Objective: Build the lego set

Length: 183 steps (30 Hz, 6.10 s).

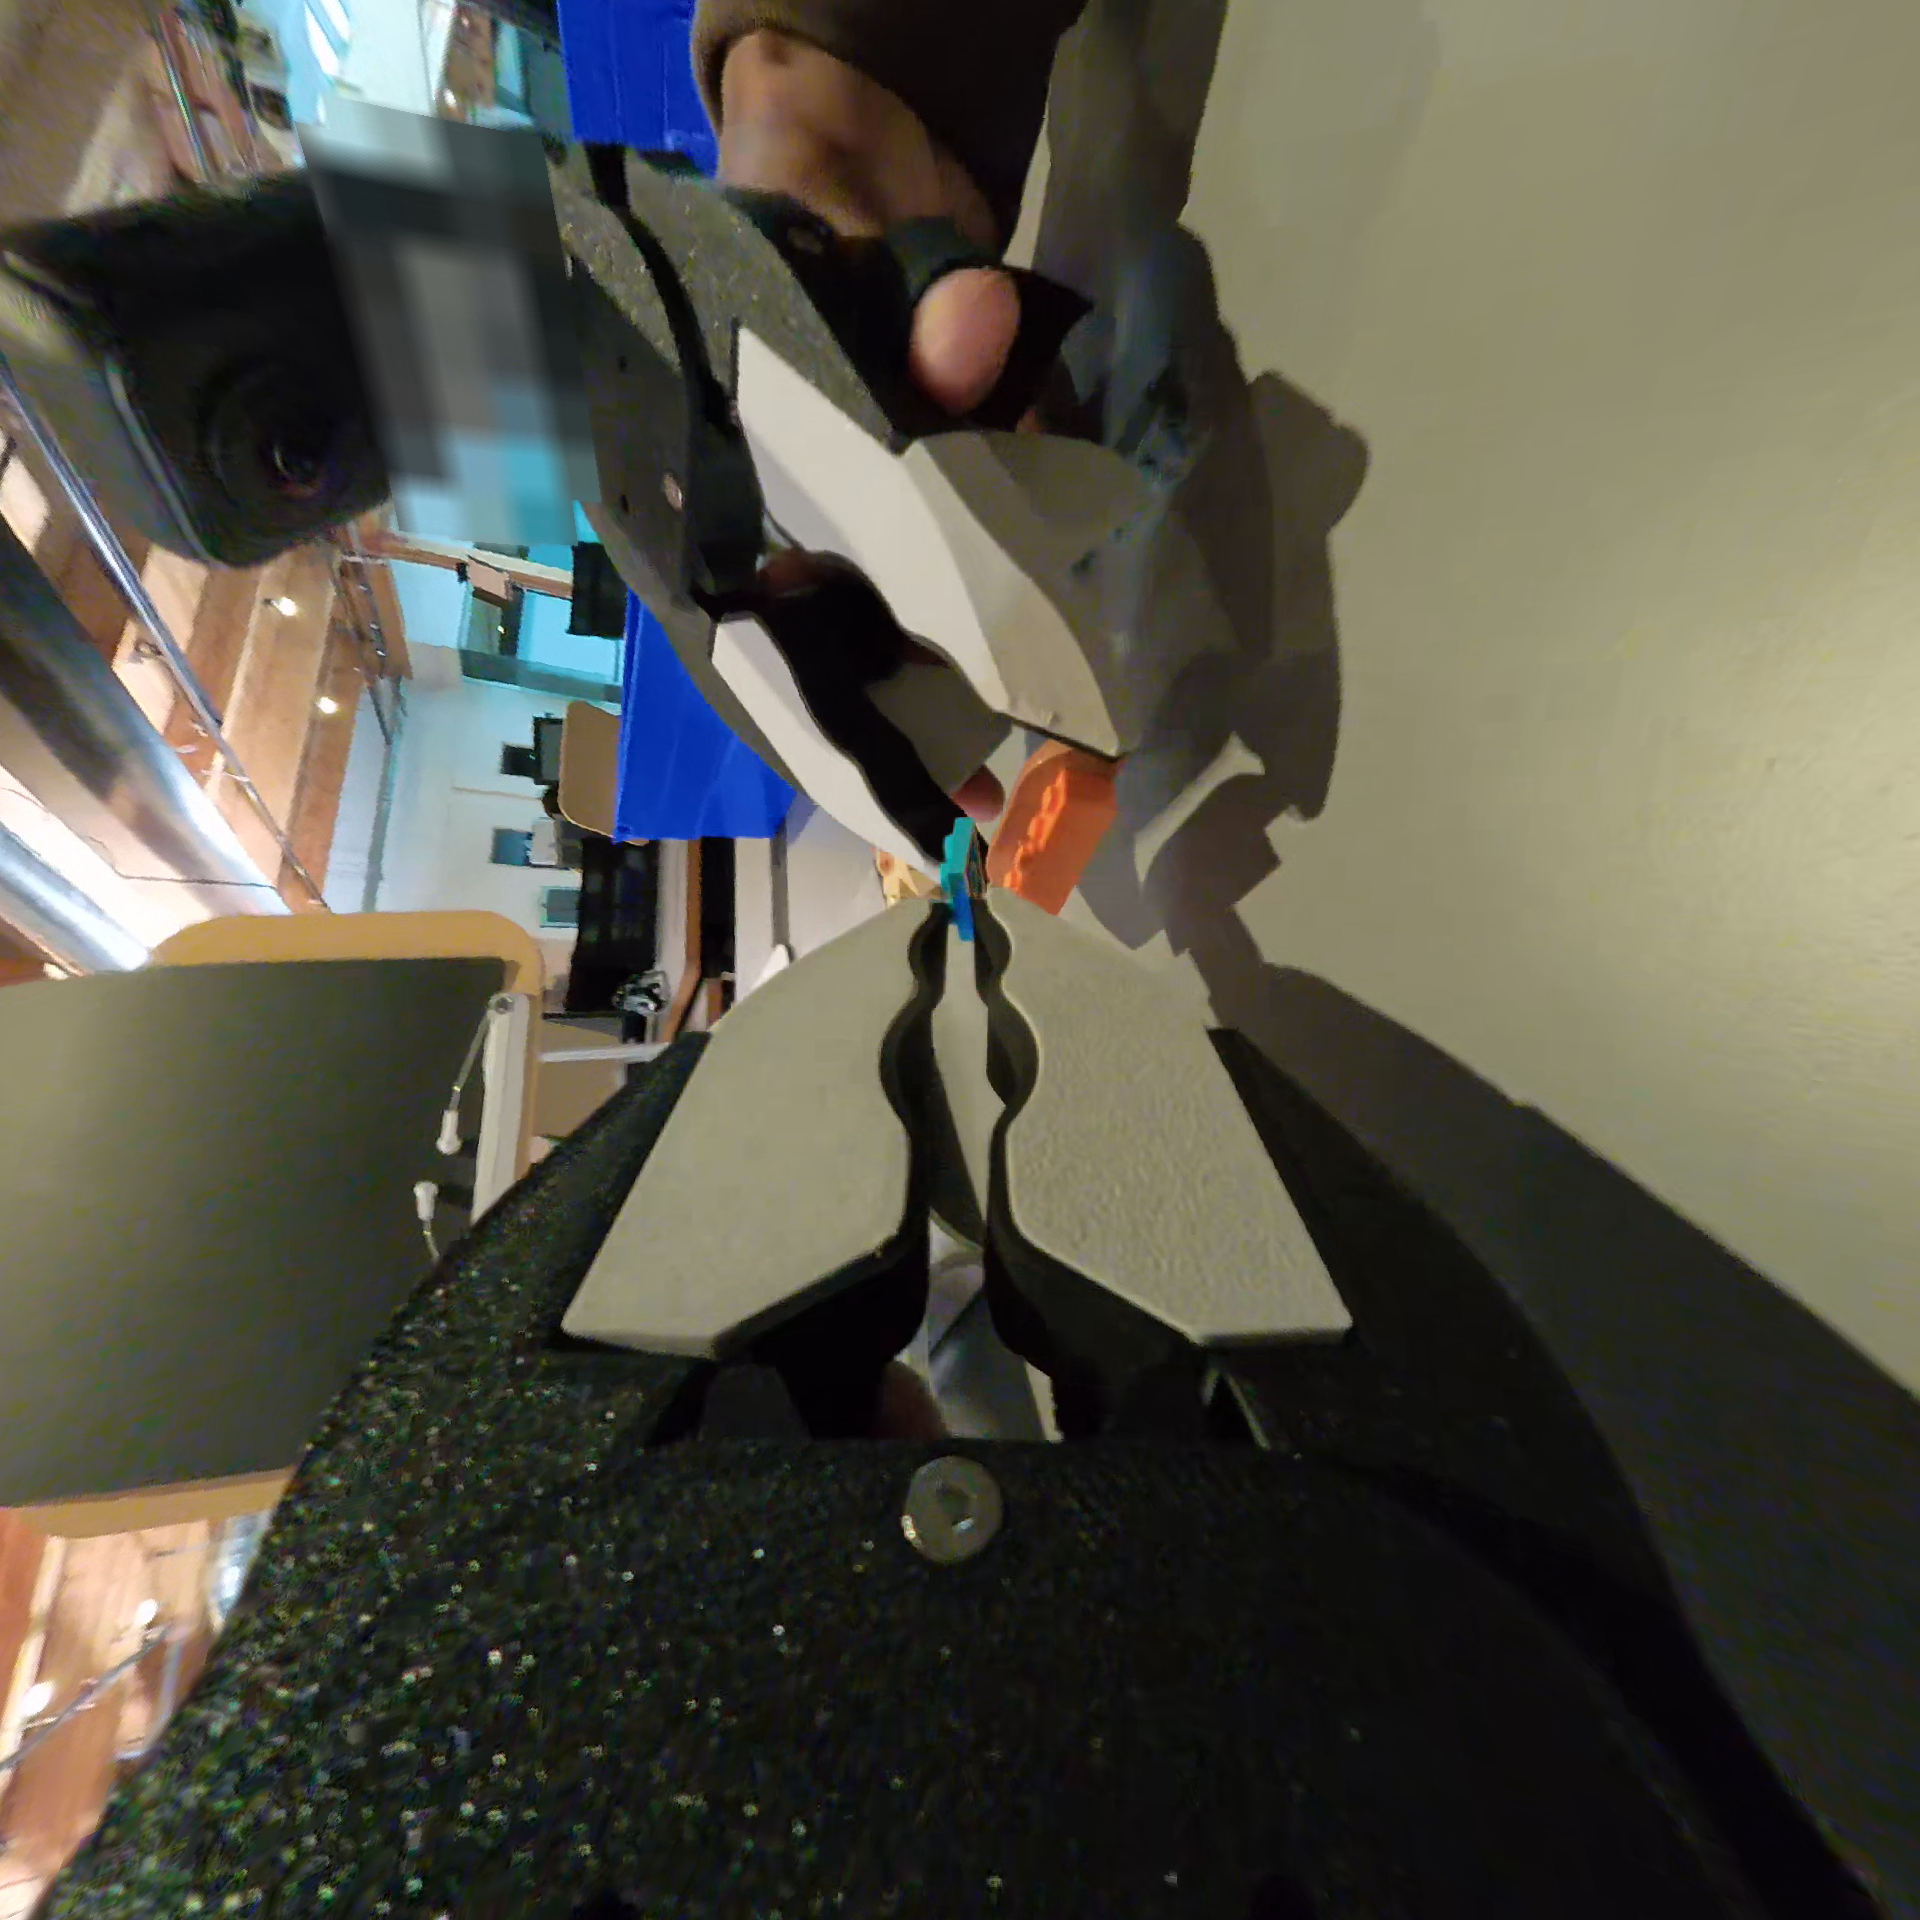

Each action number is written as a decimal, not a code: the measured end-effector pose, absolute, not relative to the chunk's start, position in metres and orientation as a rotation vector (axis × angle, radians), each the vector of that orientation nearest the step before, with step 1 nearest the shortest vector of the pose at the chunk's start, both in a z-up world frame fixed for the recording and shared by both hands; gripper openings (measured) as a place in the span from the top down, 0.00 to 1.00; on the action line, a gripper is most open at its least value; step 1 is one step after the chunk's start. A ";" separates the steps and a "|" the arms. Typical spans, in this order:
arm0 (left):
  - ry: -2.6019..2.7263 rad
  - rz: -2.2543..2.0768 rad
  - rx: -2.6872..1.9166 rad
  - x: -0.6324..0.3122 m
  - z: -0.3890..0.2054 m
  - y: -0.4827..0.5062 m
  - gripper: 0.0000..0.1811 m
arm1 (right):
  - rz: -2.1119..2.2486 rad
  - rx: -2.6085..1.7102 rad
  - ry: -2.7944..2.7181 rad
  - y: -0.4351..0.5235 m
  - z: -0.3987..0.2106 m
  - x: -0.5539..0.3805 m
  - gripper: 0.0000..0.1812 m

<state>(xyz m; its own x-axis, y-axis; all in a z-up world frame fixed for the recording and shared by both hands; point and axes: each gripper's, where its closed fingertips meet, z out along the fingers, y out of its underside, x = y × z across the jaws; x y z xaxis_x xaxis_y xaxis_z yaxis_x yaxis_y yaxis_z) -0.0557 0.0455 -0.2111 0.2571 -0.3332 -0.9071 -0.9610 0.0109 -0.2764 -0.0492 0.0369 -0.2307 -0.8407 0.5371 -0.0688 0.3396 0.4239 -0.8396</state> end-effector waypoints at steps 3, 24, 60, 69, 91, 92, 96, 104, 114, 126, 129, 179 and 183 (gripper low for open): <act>1.302 0.820 -1.491 -0.050 -0.208 0.046 0.97 | 1.411 -0.763 -2.465 0.035 -0.228 -0.046 0.74; 1.431 0.881 -1.444 -0.037 -0.202 0.037 0.97 | 1.591 -0.746 -2.463 0.030 -0.217 -0.028 0.74; 1.665 0.811 -1.470 -0.025 -0.203 0.030 0.94 | 1.740 -0.746 -2.496 0.024 -0.210 -0.018 0.75; 1.685 0.789 -1.472 -0.022 -0.206 0.029 0.89 | 1.778 -0.757 -2.478 0.024 -0.207 -0.019 0.75; 1.661 0.791 -1.480 -0.025 -0.212 0.031 0.96 | 1.630 -0.729 -2.525 0.027 -0.218 -0.020 0.79; 1.658 0.786 -1.484 -0.025 -0.213 0.031 0.96 | 1.614 -0.727 -2.531 0.027 -0.219 -0.020 0.79; 1.643 0.776 -1.490 -0.024 -0.216 0.030 0.96 | 1.559 -0.716 -2.537 0.027 -0.223 -0.021 0.79; 1.633 0.743 -1.520 -0.024 -0.222 0.028 0.96 | 1.398 -0.659 -2.578 0.023 -0.235 -0.021 0.79; 1.393 0.582 -1.667 -0.027 -0.218 0.030 0.93 | 1.352 -0.657 -2.564 0.025 -0.238 -0.023 0.79; 0.677 -0.025 -1.886 -0.027 -0.213 0.032 0.73 | 1.491 -0.724 -2.352 0.031 -0.210 -0.037 0.79; 0.596 -0.028 -1.892 -0.034 -0.213 0.038 0.69 | 1.491 -0.716 -2.333 0.029 -0.208 -0.037 0.79; 0.470 -0.108 -1.708 -0.039 -0.187 0.039 0.71 | 0.889 -0.675 -2.616 0.073 -0.259 -0.033 0.80; 0.449 -0.108 -1.707 -0.043 -0.186 0.037 0.71 | 0.851 -0.774 -2.641 0.071 -0.263 -0.034 0.80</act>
